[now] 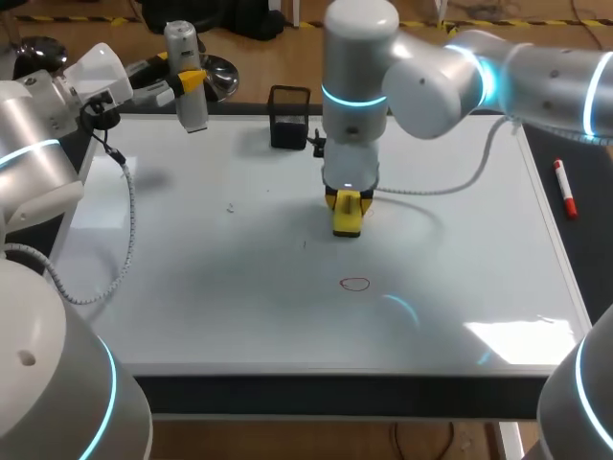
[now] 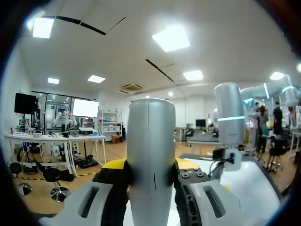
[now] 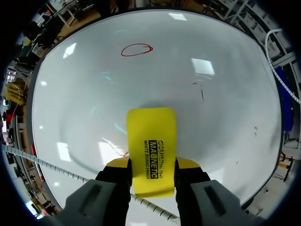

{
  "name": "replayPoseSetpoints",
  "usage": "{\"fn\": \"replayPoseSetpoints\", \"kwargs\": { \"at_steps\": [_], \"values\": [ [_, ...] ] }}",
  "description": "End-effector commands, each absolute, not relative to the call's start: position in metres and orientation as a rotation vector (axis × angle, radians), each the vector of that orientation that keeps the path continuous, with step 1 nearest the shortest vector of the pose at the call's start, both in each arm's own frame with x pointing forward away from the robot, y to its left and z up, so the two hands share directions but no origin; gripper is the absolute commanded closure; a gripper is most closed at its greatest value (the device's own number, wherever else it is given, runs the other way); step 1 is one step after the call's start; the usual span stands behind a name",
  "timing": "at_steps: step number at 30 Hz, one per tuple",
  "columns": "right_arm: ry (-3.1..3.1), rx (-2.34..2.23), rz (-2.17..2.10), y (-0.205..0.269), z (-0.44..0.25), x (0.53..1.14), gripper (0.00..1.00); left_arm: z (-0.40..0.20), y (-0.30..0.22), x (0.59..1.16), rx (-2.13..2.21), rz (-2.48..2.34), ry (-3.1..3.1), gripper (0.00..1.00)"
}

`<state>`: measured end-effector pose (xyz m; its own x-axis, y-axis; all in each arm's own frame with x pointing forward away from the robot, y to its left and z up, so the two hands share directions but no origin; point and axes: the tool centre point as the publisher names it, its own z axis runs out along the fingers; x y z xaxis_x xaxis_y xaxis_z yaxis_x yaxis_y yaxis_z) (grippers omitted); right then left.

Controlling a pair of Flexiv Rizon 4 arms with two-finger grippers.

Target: Pick up the inspection probe, press it on each red-marked spot on the whiteboard one by one, put down the probe, pick up the eraser, and wipe off all the red marks.

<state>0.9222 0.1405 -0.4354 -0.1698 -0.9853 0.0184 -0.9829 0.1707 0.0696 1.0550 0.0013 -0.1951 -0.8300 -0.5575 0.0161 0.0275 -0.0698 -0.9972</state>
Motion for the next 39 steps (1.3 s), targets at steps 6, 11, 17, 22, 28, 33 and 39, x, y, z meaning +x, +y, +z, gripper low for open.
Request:
{"fn": "replayPoseSetpoints", "kwargs": {
  "at_steps": [6, 11, 17, 22, 28, 33, 39],
  "values": [
    [-2.364, 1.923, -0.052, 0.108, -0.471, 0.92, 1.0, -0.195, 0.001, 1.055, -0.566, -1.955, 1.804, 1.0],
    [-2.371, 1.895, -0.048, 0.095, -0.473, 0.922, 1.0, -0.195, 0.001, 1.055, -0.566, -1.955, 1.804, 1.0],
    [-2.374, 1.869, -0.036, 0.081, -0.473, 0.923, 1.0, -0.195, 0.001, 1.055, -0.566, -1.955, 1.804, 1.0],
    [-2.382, 1.852, -0.022, 0.074, -0.472, 0.925, 1.0, -0.195, 0.001, 1.055, -0.566, -1.955, 1.804, 1.0],
    [-2.389, 1.846, -0.013, 0.071, -0.471, 0.926, 1.0, -0.195, 0.001, 1.055, -0.566, -1.955, 1.804, 1.0],
    [-2.398, 1.847, -0.009, 0.071, -0.461, 0.93, 1.0, -0.195, 0.001, 1.055, -0.566, -1.955, 1.804, 1.0],
    [-2.388, 1.866, -0.032, 0.08, -0.42, 0.934, 1.0, -0.195, 0.001, 1.055, -0.566, -1.955, 1.804, 1.0]
  ]
}}
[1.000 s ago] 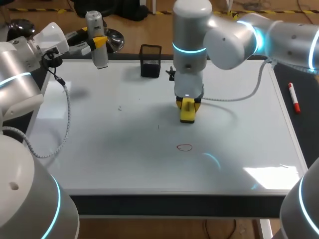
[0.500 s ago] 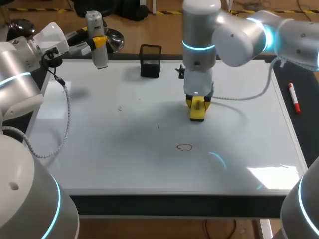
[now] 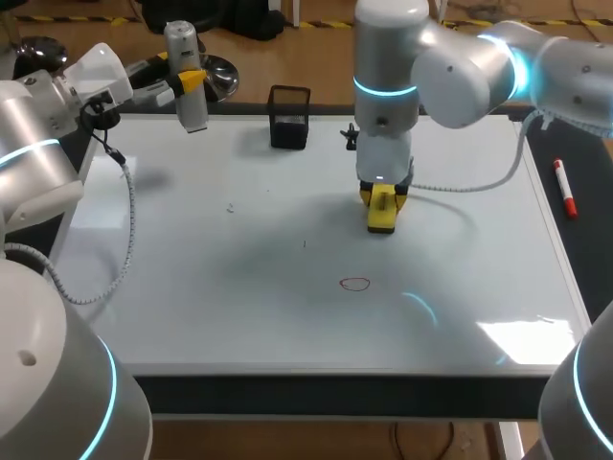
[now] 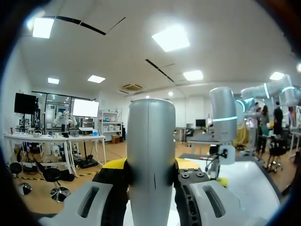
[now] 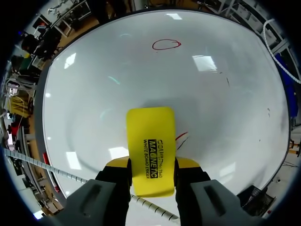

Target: Pick up the inspection probe, press it on each red-marked spot on the whiteboard one by one, put down the probe, pick up the eraser, and wipe off all the red marks.

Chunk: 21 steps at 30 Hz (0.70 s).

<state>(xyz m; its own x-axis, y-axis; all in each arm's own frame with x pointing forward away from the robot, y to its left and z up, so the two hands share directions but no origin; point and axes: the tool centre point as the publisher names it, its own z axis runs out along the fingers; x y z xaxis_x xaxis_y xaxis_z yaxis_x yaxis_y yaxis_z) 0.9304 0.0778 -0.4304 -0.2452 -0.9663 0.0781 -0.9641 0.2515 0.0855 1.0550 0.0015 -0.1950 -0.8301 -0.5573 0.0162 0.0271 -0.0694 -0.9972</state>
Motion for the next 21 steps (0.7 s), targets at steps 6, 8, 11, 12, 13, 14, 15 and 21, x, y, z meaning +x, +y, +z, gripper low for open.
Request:
{"fn": "replayPoseSetpoints", "kwargs": {
  "at_steps": [6, 8, 11, 12, 13, 14, 15, 21],
  "values": [
    [-2.4, 1.934, -0.02, 0.095, -0.389, 0.936, 1.0, -0.195, 0.001, 1.055, -0.566, -1.955, 1.804, 1.0],
    [-2.408, 1.959, -0.024, 0.102, -0.382, 0.936, 1.0, -0.195, 0.001, 1.055, -0.566, -1.955, 1.804, 1.0],
    [-2.416, 1.99, -0.028, 0.114, -0.379, 0.934, 1.0, -0.195, 0.001, 1.055, -0.566, -1.955, 1.804, 1.0],
    [-2.416, 1.998, -0.033, 0.118, -0.379, 0.933, 1.0, -0.195, 0.001, 1.055, -0.566, -1.955, 1.804, 1.0],
    [-2.417, 2.008, -0.034, 0.122, -0.379, 0.932, 1.0, -0.195, 0.001, 1.055, -0.566, -1.955, 1.804, 1.0],
    [-2.421, 2.021, -0.03, 0.126, -0.38, 0.931, 1.0, -0.195, 0.001, 1.055, -0.566, -1.955, 1.804, 1.0],
    [-2.421, 2.033, -0.024, 0.131, -0.381, 0.93, 1.0, -0.195, 0.001, 1.055, -0.566, -1.955, 1.804, 1.0],
    [-2.425, 2.064, -0.014, 0.152, -0.392, 0.919, 1.0, -0.195, 0.001, 1.055, -0.566, -1.955, 1.804, 1.0]
  ]
}}
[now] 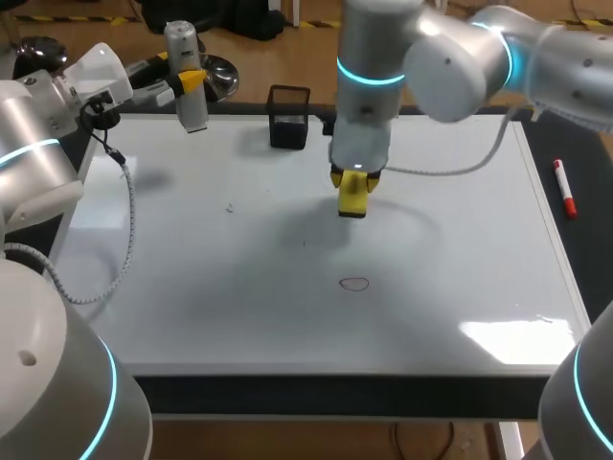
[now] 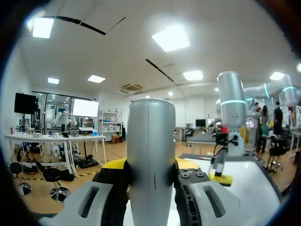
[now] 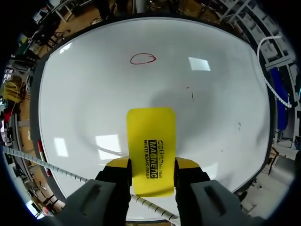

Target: Pick up the inspection probe, press it on each red-marked spot on the whiteboard one by one, put down the probe, pick up the eraser, and wipe off all the red marks.

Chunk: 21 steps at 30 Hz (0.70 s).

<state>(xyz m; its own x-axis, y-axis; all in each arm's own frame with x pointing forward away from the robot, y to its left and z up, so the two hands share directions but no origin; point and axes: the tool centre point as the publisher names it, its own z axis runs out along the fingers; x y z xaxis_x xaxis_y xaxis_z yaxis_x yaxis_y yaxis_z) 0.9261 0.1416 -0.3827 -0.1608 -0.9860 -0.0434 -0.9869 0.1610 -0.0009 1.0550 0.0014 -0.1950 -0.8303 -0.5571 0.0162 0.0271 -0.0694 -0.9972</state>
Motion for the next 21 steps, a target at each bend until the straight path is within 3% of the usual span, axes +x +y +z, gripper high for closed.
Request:
{"fn": "replayPoseSetpoints", "kwargs": {
  "at_steps": [1, 21],
  "values": [
    [2.356, -2.012, 0.013, 0.154, -0.394, 0.917, 1.0, -0.195, 0.001, 1.055, -0.566, -1.955, 1.804, 1.0],
    [2.377, -2.041, 0.049, 0.154, -0.427, 0.909, 1.0, -0.195, 0.001, 1.055, -0.566, -1.955, 1.804, 1.0]
  ]
}}
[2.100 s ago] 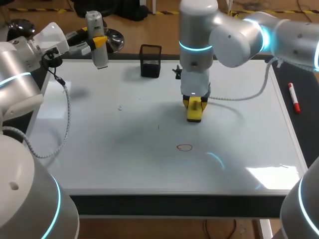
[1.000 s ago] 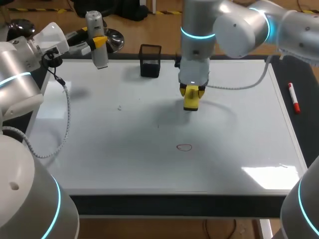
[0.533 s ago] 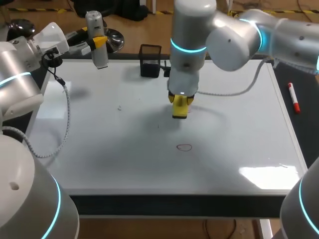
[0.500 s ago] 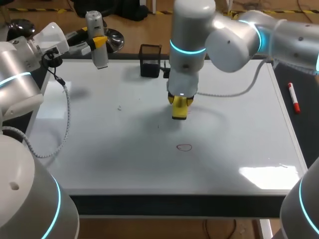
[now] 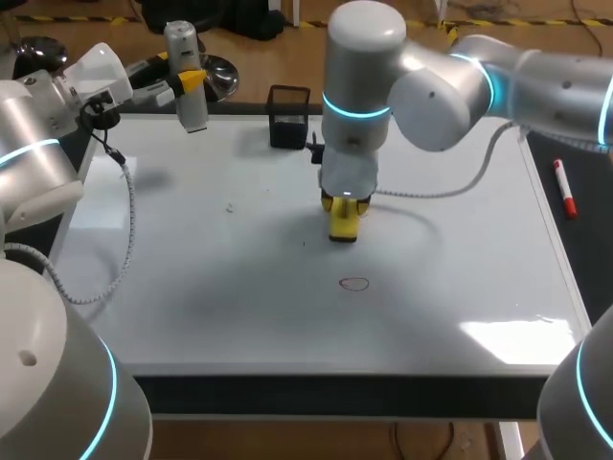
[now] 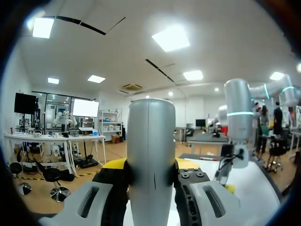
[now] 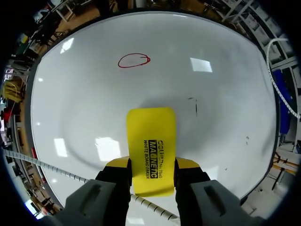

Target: Pick up the inspection probe, press it on each red-marked spot on the whiteboard one by one, put down the probe, pick up the eraser, and wipe off all the red marks.

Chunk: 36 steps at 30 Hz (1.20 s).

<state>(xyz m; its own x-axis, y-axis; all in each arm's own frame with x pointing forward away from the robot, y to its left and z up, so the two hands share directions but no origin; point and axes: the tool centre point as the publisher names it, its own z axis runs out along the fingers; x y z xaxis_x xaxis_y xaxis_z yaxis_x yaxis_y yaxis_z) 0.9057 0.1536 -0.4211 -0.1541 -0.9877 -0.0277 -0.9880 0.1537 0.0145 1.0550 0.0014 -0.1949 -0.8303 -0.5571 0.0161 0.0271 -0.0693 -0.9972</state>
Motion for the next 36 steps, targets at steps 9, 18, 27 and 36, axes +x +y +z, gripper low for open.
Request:
{"fn": "replayPoseSetpoints", "kwargs": {
  "at_steps": [9, 18, 27, 36],
  "values": [
    [2.389, -2.051, 0.058, 0.144, -0.441, 0.906, 1.0, -0.195, 0.001, 1.055, -0.566, -1.955, 1.804, 1.0],
    [2.418, -2.04, 0.065, 0.127, -0.45, 0.908, 1.0, -0.195, 0.001, 1.055, -0.566, -1.955, 1.804, 1.0],
    [2.482, -2.01, 0.064, 0.104, -0.462, 0.907, 1.0, -0.195, 0.001, 1.055, -0.566, -1.955, 1.804, 1.0],
    [2.548, -1.984, 0.064, 0.081, -0.473, 0.903, 1.0, -0.195, 0.001, 1.055, -0.566, -1.955, 1.804, 1.0]
  ]
}}
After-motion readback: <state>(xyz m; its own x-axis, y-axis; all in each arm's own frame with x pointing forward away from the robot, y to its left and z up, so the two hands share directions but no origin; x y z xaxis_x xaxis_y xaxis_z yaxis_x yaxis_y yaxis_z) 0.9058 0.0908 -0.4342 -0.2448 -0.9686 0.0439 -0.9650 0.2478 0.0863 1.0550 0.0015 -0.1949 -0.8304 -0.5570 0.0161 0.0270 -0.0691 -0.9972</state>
